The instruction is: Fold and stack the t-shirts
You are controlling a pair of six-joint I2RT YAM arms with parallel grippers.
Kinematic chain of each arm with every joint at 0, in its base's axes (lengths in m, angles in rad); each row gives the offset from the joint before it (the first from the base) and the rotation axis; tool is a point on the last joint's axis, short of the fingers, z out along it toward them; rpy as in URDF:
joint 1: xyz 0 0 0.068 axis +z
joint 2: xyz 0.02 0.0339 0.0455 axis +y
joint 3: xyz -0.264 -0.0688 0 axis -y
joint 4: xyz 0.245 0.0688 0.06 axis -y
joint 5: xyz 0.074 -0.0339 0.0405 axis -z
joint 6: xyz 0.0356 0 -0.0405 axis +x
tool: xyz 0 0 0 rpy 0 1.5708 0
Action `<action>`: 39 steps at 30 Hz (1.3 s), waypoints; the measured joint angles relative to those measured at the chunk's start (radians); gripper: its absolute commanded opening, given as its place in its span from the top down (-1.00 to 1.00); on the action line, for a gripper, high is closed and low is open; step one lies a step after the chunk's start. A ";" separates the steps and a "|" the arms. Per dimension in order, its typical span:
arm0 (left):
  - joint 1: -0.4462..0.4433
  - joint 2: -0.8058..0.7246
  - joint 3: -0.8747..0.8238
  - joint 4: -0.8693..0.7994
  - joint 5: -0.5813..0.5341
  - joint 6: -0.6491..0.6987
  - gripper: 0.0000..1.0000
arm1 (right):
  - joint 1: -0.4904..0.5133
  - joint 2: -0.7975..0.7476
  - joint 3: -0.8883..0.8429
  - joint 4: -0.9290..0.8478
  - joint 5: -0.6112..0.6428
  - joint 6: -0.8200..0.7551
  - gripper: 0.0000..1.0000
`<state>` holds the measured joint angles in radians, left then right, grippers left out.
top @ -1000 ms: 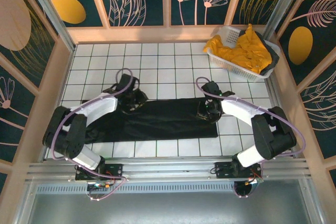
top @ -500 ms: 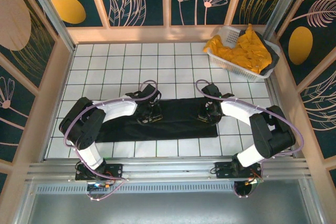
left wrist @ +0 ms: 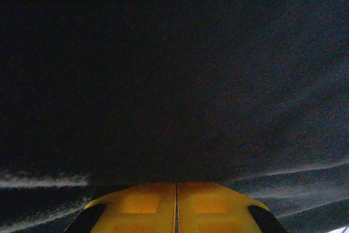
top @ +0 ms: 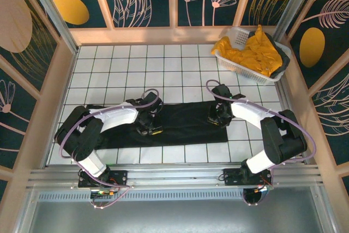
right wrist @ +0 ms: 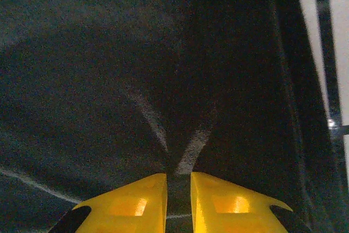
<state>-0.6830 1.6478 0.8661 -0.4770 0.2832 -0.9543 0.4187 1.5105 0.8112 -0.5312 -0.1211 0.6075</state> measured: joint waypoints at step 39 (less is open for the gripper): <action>0.266 0.613 0.942 -0.095 -0.133 0.192 0.39 | -0.133 0.576 0.653 0.078 -0.034 -0.026 0.49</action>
<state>-0.4171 2.2604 1.8084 -0.5724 0.1501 -0.7624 0.2859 2.0865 1.4643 -0.4530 -0.1555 0.5812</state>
